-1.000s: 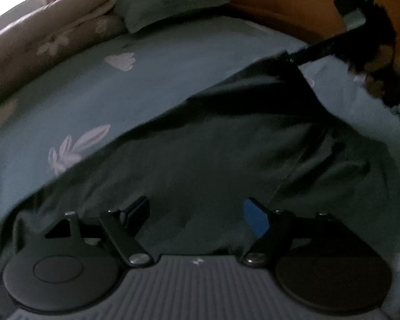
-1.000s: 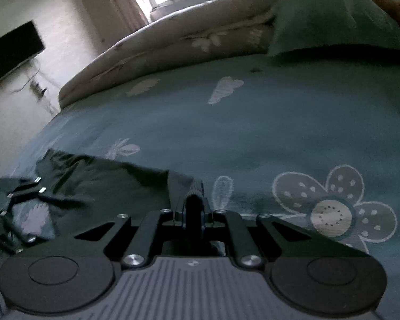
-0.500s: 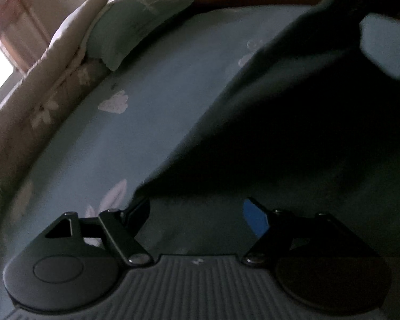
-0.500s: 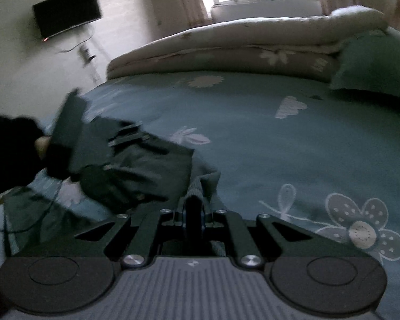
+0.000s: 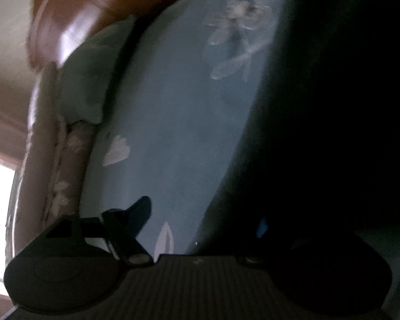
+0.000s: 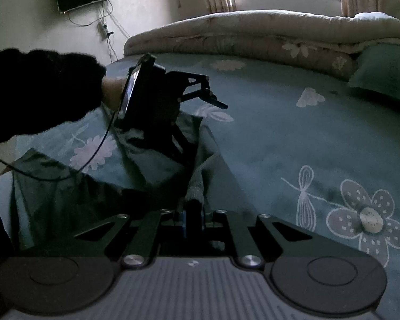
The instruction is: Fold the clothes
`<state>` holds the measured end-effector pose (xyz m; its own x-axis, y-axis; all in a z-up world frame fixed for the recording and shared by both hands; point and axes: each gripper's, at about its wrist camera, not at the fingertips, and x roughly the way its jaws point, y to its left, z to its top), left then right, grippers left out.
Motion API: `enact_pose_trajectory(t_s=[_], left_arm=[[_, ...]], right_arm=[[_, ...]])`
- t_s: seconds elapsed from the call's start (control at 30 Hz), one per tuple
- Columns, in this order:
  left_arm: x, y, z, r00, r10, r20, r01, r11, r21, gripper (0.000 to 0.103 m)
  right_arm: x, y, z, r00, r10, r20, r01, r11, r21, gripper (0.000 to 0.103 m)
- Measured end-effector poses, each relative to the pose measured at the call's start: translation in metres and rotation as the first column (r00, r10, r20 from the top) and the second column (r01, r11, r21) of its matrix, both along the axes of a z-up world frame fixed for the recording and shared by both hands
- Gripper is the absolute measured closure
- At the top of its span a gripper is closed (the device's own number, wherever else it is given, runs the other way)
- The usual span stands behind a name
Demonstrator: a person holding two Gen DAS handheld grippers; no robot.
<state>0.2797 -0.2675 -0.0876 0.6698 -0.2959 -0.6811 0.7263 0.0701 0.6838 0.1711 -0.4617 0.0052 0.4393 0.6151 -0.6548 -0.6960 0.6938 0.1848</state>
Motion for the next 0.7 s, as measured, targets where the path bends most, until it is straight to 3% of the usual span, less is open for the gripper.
enact_pose_trajectory(t_s=[0.13,0.17,0.23,0.43,0.7], left_arm=[[-0.001,0.002,-0.003,0.996,-0.079,-0.037,0.082,0.993,0.079,0.072],[-0.003,0.001,-0.004,0.995,-0.093,-0.043,0.097,0.99,0.097,0.075],[-0.005,0.001,-0.006,0.994,-0.095,-0.063,0.102,0.988,0.116,0.094],[-0.011,0.006,0.004,0.994,-0.061,-0.093,0.07,0.993,0.091,0.101],[-0.033,0.011,0.035,0.991,-0.071,-0.114,0.077,0.996,0.044,0.103]], right_arm=[[-0.001,0.0,-0.002,1.0,0.001,0.0,-0.001,1.0,-0.02,0.092],[-0.001,0.0,-0.002,1.0,0.002,0.001,-0.002,1.0,-0.026,0.092],[-0.003,0.001,-0.003,1.0,0.0,0.009,0.001,0.999,-0.042,0.092],[-0.007,0.003,-0.003,0.998,-0.023,0.064,0.032,0.99,-0.136,0.092],[-0.008,0.012,-0.001,0.981,-0.036,0.19,0.099,0.937,-0.336,0.092]])
